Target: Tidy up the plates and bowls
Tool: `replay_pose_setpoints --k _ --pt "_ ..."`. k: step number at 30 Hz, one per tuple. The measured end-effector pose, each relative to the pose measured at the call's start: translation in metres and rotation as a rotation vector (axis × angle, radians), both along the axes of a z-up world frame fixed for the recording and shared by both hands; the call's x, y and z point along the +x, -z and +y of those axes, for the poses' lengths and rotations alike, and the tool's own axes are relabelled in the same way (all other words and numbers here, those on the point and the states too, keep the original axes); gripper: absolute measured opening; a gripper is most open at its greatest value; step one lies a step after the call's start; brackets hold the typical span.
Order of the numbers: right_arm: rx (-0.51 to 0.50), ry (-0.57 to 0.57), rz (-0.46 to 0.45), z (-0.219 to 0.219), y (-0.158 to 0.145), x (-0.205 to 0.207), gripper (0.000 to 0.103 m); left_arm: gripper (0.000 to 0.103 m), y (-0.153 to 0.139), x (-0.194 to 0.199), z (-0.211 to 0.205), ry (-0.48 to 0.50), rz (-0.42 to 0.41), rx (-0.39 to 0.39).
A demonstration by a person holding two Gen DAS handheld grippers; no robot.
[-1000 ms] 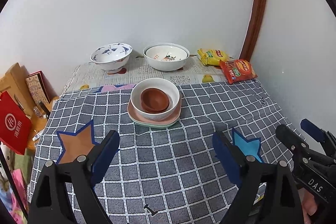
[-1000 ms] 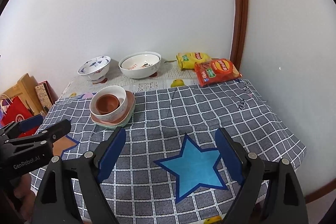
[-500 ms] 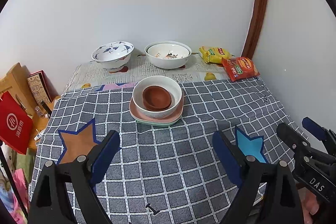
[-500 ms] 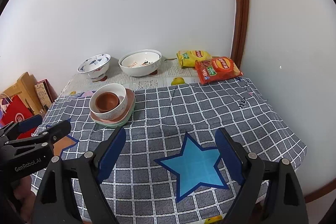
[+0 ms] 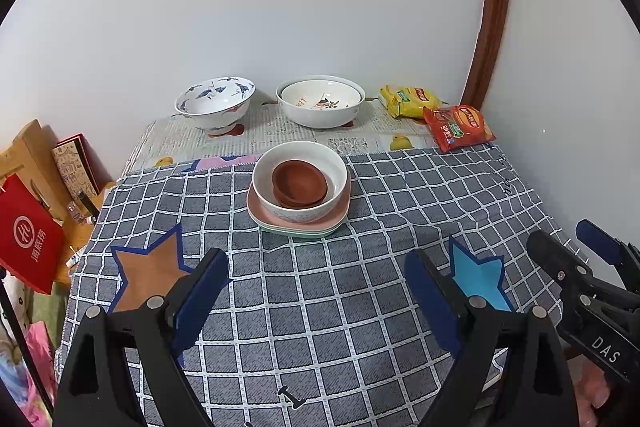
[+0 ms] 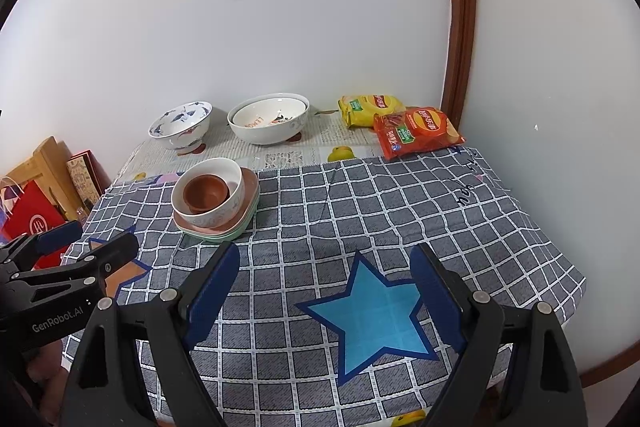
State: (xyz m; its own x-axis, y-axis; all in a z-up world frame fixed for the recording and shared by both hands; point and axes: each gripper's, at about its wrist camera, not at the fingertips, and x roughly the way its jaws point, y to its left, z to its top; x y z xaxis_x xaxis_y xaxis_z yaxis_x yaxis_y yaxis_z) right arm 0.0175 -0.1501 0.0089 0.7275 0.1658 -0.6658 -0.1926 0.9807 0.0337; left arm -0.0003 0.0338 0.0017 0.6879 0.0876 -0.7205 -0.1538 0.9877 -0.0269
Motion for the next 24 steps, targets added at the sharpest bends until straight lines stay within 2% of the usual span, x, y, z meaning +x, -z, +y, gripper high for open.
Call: replay_pose_setpoints --k 24 --pt "0.004 0.002 -0.01 0.0004 -0.0023 -0.0022 0.087 0.09 -0.0034 -0.0008 0.0007 -0.002 -0.009 0.002"
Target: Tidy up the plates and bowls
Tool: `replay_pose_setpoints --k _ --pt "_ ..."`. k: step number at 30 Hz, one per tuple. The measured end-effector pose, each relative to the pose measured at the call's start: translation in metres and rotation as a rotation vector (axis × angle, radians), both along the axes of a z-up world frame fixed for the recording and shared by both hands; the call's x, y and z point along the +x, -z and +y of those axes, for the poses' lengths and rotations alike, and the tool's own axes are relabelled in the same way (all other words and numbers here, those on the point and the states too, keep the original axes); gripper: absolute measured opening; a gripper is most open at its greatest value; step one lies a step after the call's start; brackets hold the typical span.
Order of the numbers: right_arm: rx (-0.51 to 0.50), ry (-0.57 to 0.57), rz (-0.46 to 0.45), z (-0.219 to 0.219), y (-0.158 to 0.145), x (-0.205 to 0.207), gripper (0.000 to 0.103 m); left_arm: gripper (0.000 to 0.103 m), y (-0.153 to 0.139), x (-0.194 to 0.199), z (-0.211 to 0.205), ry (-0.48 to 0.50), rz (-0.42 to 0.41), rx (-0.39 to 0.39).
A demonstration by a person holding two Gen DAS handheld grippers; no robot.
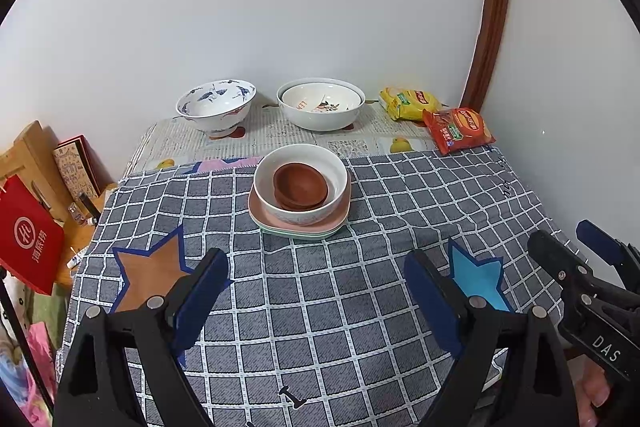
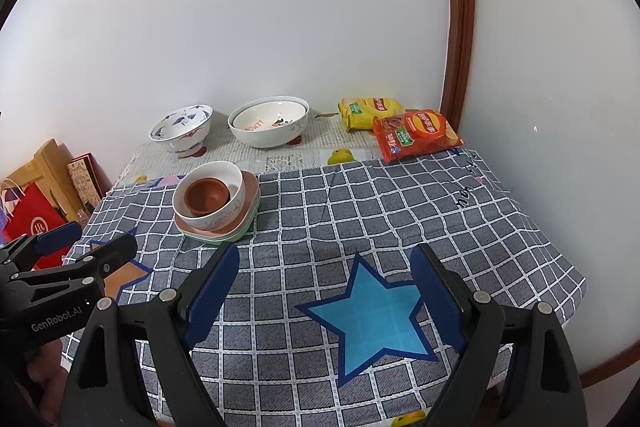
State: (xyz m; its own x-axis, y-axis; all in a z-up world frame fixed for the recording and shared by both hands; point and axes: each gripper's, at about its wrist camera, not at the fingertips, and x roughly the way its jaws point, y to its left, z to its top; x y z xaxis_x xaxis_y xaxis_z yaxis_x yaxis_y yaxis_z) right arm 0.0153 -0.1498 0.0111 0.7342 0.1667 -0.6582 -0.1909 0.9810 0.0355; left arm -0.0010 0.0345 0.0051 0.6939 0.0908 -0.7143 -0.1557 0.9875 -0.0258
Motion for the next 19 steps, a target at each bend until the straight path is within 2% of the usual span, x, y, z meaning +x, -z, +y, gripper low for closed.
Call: replay_pose_setpoints --k 19 --pt "0.006 -0.009 -0.022 -0.0021 -0.0032 -0.0032 0.088 0.09 -0.0011 0.0004 0.0014 -0.007 -0.01 0.005"
